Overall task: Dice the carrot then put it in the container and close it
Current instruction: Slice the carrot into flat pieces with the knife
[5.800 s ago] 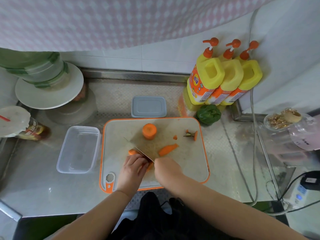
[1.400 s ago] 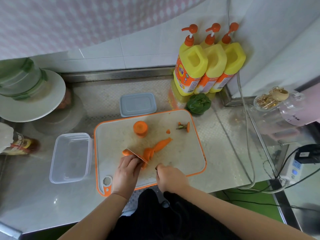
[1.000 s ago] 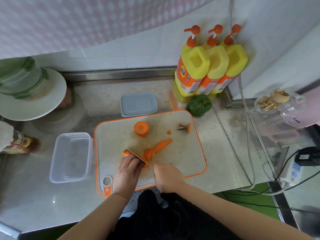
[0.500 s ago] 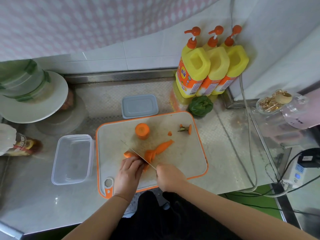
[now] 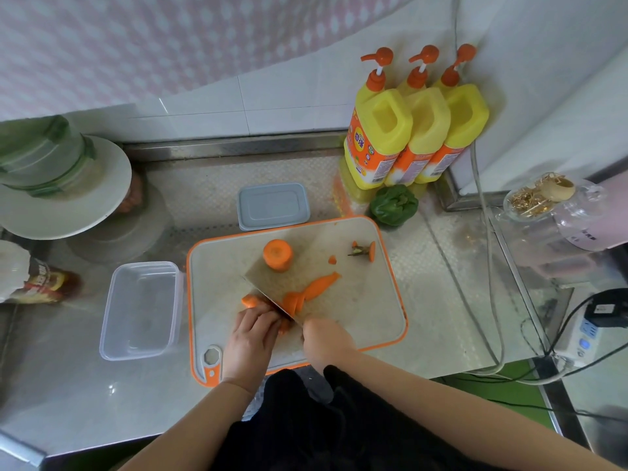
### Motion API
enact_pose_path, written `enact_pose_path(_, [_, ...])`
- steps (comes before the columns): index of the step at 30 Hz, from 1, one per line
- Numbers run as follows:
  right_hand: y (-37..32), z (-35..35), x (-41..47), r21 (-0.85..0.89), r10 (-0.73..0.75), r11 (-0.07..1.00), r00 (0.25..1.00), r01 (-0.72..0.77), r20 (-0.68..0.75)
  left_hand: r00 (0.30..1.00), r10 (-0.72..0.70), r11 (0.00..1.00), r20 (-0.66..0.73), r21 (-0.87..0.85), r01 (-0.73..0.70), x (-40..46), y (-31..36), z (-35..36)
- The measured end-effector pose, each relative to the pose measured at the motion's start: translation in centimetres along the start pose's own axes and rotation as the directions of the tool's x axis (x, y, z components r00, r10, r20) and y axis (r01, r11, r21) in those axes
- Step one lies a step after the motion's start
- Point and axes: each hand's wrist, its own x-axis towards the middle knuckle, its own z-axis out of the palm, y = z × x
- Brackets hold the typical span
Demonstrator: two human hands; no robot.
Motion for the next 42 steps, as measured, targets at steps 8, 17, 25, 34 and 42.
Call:
enact_pose_path(8, [1.0, -1.1, 0.6, 0.124, 0.022, 0.992, 1.000, -0.025, 0.021, 1.000, 0.018, 0.999, 0.006, 0.047, -0.018, 0.3, 0.5, -0.8])
enact_pose_path(17, [0.2, -1.1, -3.3, -0.005, -0.041, 0.999, 0.997, 0.040, -0.067, 1.000, 0.015, 1.000, 0.026, 0.009, -0.015, 0.2, 0.1, -0.6])
enact_pose_path(25, [-0.3, -2.1, -4.2, -0.015, -0.057, 0.998, 0.998, 0.057, 0.008, 1.000, 0.014, 1.000, -0.004, -0.014, -0.014, 0.1, 0.3, -0.5])
enact_pose_path(34, [-1.4, -1.8, -3.0, -0.031, -0.059, 0.998, 0.998, 0.059, -0.008, 1.000, -0.030, 0.998, -0.002, -0.050, 0.030, 0.0, 0.4, -0.5])
enact_pose_path(42, [-2.0, -1.1, -1.2, -0.034, -0.039, 0.999, 0.998, 0.038, -0.050, 1.000, -0.014, 0.999, -0.014, -0.035, 0.013, 0.0, 0.2, -0.3])
